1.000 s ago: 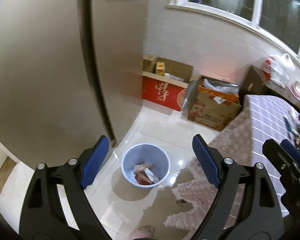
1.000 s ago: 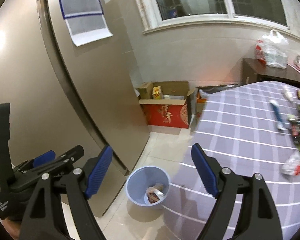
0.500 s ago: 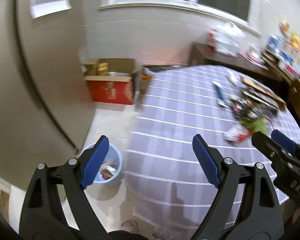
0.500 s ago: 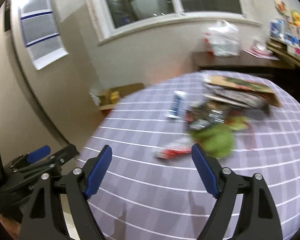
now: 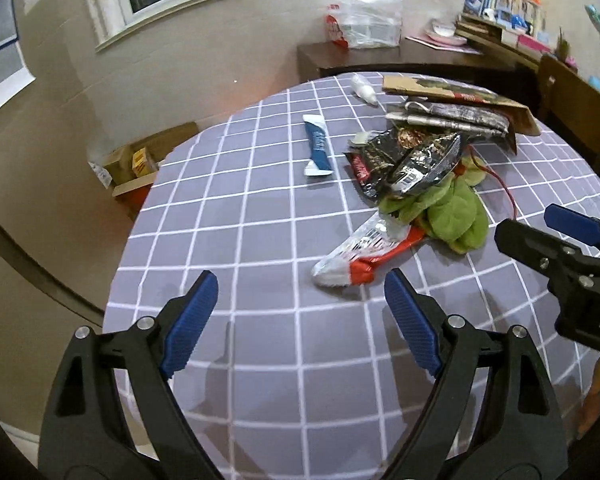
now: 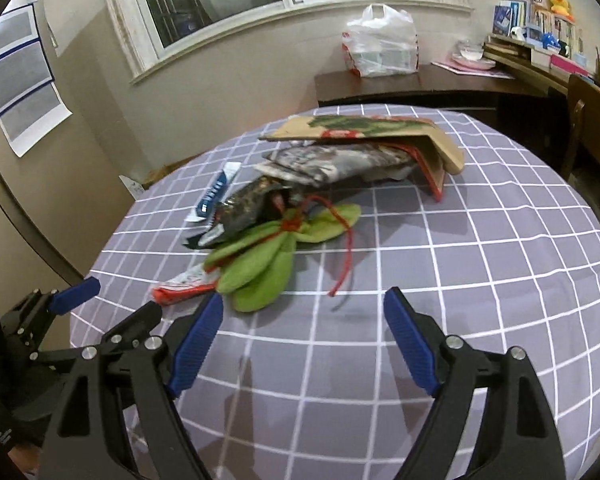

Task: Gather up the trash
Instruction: 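Grasp the red-white snack wrapper with the left gripper while the right grasps the green rope toy, then carry the wrapper and green toy to the blue bin and release them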

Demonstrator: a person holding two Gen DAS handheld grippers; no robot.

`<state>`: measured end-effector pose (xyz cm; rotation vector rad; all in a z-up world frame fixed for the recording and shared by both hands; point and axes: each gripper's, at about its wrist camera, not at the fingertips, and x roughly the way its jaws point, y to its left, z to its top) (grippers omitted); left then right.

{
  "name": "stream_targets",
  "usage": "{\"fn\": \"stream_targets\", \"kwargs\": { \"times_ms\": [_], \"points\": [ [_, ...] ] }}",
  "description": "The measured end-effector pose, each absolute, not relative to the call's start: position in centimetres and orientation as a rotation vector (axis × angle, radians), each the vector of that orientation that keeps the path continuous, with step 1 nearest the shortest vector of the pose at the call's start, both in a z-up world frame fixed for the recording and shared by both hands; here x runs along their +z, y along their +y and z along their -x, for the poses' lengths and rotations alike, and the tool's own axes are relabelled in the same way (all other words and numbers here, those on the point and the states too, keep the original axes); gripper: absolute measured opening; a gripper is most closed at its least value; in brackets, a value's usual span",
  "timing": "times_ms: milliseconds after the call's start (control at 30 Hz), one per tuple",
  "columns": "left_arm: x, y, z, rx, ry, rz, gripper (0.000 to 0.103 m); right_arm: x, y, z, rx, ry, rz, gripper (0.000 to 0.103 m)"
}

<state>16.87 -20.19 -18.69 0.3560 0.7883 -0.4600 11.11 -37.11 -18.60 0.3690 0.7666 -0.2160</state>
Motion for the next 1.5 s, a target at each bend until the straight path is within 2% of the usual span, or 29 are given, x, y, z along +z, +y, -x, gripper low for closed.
{"fn": "stream_targets", "kwargs": {
  "times_ms": [67, 100, 133, 167, 233, 400, 567, 600, 667, 700, 867, 1200, 1500],
  "points": [
    [-18.8, -21.0, -17.0, -0.484, 0.781, -0.367, 0.080, -19.0, -37.5, -11.7, -0.211, 0.786, -0.376, 0.081],
    [-18.9, -21.3, -17.0, -0.494, 0.778, -0.374, 0.073, -19.1, -37.6, -12.1, -0.212, 0.794, -0.375, 0.081],
    [-19.1, -21.6, -17.2, -0.505, 0.782, -0.385, 0.063, -19.3, -37.7, -12.5, -0.207, 0.806, -0.376, 0.081],
    [-19.4, -21.9, -17.4, -0.516, 0.798, -0.397, 0.058, -19.4, -37.8, -12.8, -0.200, 0.812, -0.379, 0.081],
    [-19.7, -21.9, -17.7, -0.550, 0.814, -0.380, 0.036, -19.6, -37.7, -13.4, -0.192, 0.818, -0.382, 0.081],
    [-19.4, -20.3, -18.4, -0.569, 0.834, -0.284, 0.023, -19.6, -37.2, -14.9, -0.166, 0.824, -0.385, 0.081],
    [-19.0, -18.1, -18.9, -0.496, 0.834, -0.219, 0.023, -19.6, -35.8, -16.8, -0.121, 0.836, -0.353, 0.081],
    [-18.9, -17.7, -18.9, -0.484, 0.836, -0.209, 0.023, -19.6, -35.5, -17.1, -0.129, 0.842, -0.335, 0.078],
    [-18.8, -16.8, -18.9, -0.466, 0.838, -0.190, 0.023, -19.6, -35.2, -17.5, -0.110, 0.843, -0.333, 0.061],
    [-18.8, -16.5, -18.9, -0.464, 0.838, -0.186, 0.023, -19.6, -35.0, -17.5, -0.117, 0.845, -0.320, 0.042],
    [-17.8, -14.8, -18.3, -0.455, 0.827, -0.129, 0.023, -19.1, -34.9, -16.4, -0.104, 0.829, -0.332, 0.013],
    [-14.0, -10.8, -15.8, -0.465, 0.752, -0.019, 0.023, -13.8, -32.3, -11.6, -0.039, 0.703, -0.363, 0.012],
    [-11.6, -4.6, -14.3, -0.421, 0.690, 0.064, 0.023, -9.3, -25.3, -10.9, 0.094, 0.639, -0.294, 0.012]
  ]
}}
